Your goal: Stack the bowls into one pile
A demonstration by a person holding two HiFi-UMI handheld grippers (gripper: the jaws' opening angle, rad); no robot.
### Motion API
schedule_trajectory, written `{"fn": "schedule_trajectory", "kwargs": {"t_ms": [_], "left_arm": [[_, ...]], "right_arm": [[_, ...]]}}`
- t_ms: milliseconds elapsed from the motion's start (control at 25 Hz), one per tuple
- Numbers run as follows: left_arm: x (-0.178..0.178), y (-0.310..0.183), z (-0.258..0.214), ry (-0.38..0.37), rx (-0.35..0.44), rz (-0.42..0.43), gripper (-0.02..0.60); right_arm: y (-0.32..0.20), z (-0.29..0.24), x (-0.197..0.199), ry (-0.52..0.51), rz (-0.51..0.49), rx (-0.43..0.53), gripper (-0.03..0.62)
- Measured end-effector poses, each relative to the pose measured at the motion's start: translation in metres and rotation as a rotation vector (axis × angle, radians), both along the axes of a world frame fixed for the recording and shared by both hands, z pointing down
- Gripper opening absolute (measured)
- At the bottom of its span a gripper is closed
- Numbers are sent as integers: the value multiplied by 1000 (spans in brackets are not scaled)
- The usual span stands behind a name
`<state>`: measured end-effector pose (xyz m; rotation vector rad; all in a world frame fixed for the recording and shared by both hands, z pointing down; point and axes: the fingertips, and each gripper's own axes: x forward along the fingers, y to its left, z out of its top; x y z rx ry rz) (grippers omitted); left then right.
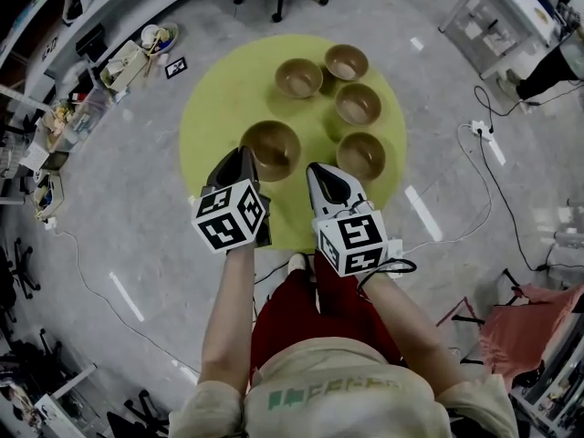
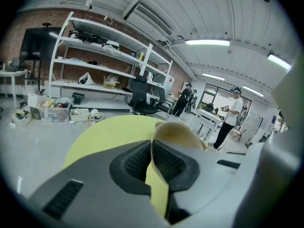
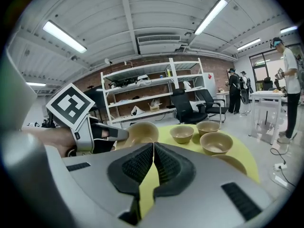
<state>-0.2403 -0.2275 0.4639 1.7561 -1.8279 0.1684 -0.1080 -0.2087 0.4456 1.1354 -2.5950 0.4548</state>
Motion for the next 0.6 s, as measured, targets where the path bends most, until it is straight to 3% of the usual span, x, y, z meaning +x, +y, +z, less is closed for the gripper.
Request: {"fn": "schedule_trajectory", "kwargs": {"t_ms": [600], "left_arm": [[16,41,-37,-30,72,80,35]], "right_arm": [[49,-28,20,5,86,61,37]]}}
